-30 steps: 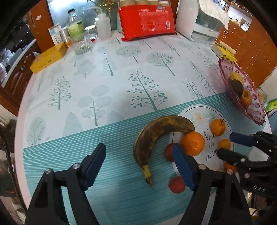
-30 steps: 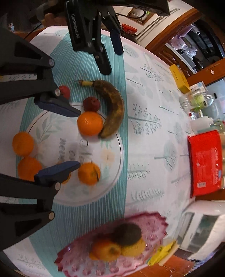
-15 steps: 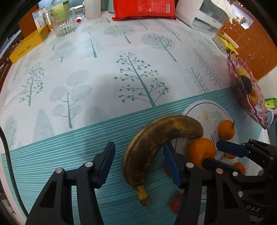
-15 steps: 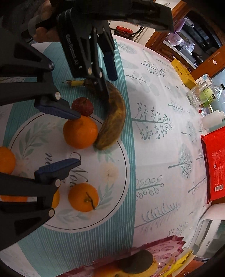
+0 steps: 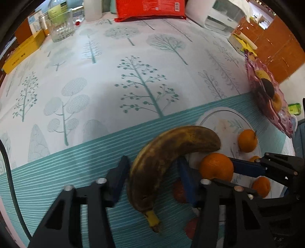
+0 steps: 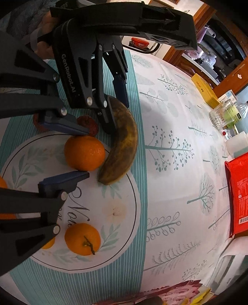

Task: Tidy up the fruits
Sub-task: 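Grasp the banana with the left tool while the right tool grasps the orange, then carry the banana and orange into the pink bowl and open both tools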

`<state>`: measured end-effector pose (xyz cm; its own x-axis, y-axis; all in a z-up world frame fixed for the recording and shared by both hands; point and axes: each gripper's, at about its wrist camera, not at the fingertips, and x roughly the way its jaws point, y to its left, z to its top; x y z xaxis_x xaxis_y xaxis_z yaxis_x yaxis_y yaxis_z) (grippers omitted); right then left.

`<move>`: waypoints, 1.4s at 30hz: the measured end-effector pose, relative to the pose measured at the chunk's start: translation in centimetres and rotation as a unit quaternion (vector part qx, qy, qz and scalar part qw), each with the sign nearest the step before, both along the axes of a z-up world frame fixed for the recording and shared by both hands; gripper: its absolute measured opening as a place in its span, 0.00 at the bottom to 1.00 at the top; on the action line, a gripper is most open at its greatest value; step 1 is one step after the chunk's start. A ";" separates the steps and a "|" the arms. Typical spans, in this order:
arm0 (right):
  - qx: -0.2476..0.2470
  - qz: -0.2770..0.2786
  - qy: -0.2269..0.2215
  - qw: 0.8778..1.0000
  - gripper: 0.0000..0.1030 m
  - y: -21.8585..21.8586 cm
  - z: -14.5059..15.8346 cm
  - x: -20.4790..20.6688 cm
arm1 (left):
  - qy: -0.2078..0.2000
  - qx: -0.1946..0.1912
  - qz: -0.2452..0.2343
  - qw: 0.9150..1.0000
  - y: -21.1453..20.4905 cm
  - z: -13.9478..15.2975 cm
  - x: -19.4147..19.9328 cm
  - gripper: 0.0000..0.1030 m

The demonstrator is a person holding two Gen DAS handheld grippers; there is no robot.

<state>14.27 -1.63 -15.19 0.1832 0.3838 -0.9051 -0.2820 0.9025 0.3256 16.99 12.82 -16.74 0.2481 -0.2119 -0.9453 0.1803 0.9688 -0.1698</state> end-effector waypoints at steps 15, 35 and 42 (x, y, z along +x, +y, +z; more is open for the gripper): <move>-0.005 -0.037 -0.011 0.999 0.36 -3.2 1.5 -2.0 | -0.030 0.075 -0.026 0.996 -1.9 0.4 -1.2 0.38; 0.003 -0.041 -0.095 0.995 0.35 -7.0 8.1 -6.3 | -0.142 0.043 0.013 0.989 -3.6 10.3 -6.9 0.31; 0.018 -0.060 -0.137 0.989 0.35 -12.0 11.4 -7.1 | -0.181 0.033 0.009 0.983 -8.2 14.6 -7.9 0.31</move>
